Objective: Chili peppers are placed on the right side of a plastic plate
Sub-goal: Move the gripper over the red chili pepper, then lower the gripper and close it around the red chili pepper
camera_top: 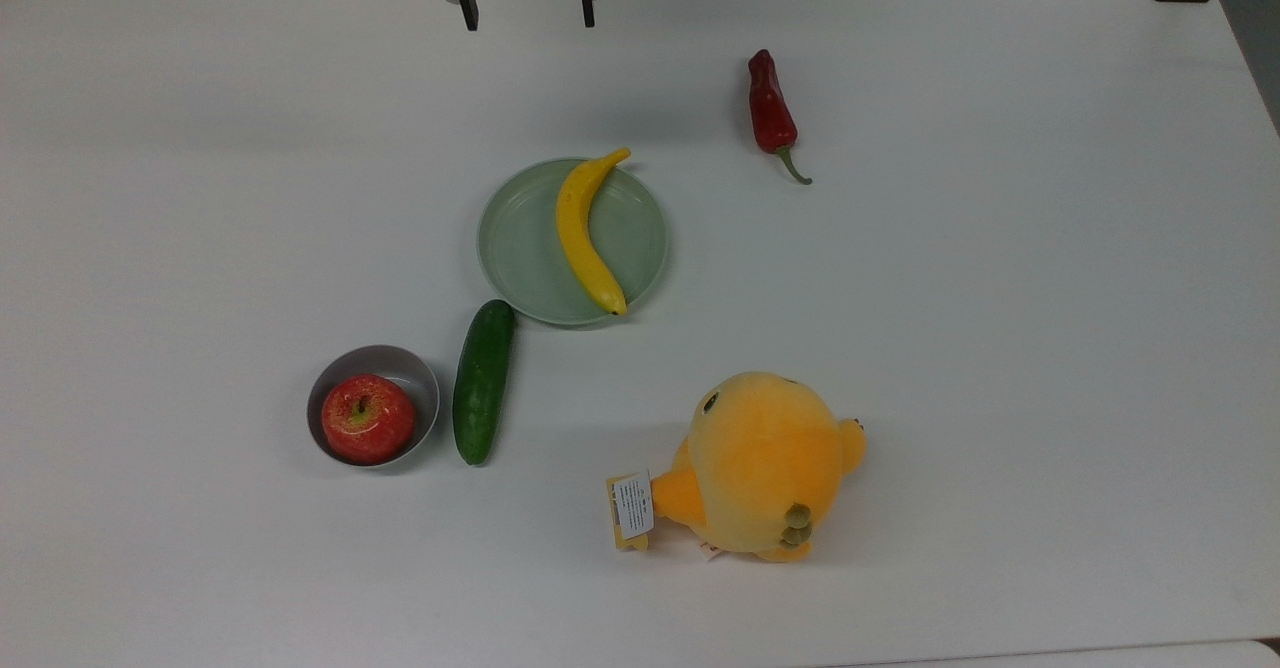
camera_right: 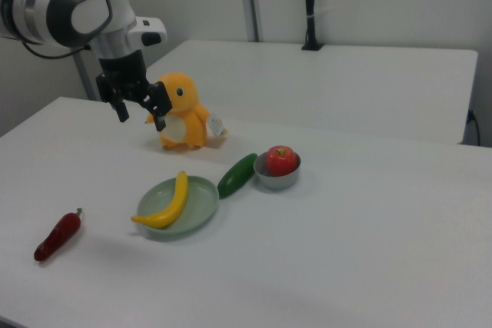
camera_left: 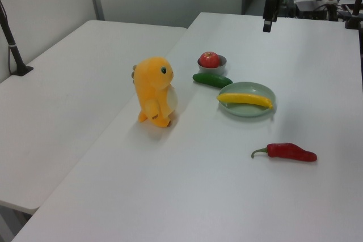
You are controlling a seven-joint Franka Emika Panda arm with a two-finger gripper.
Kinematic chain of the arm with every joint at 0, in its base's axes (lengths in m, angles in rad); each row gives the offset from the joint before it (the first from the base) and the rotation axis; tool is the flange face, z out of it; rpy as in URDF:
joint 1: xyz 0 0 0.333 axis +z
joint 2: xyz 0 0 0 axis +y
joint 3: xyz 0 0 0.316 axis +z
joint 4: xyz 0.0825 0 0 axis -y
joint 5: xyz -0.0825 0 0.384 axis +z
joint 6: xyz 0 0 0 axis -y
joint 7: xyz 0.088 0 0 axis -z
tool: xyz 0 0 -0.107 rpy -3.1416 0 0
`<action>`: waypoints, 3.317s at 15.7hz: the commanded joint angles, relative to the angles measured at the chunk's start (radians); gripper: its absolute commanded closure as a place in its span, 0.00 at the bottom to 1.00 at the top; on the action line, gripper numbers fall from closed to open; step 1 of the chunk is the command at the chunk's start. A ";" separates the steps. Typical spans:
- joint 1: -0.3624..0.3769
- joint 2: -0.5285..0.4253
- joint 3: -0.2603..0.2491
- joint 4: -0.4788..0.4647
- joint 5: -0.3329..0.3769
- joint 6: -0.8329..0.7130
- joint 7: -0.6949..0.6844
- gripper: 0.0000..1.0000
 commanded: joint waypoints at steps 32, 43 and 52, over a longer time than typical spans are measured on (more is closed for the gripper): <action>0.208 0.040 0.174 -0.295 0.122 0.144 0.193 0.00; 0.262 0.227 0.177 -0.301 0.025 0.198 0.193 0.00; 0.255 0.275 0.212 -0.298 -0.021 0.210 0.191 0.48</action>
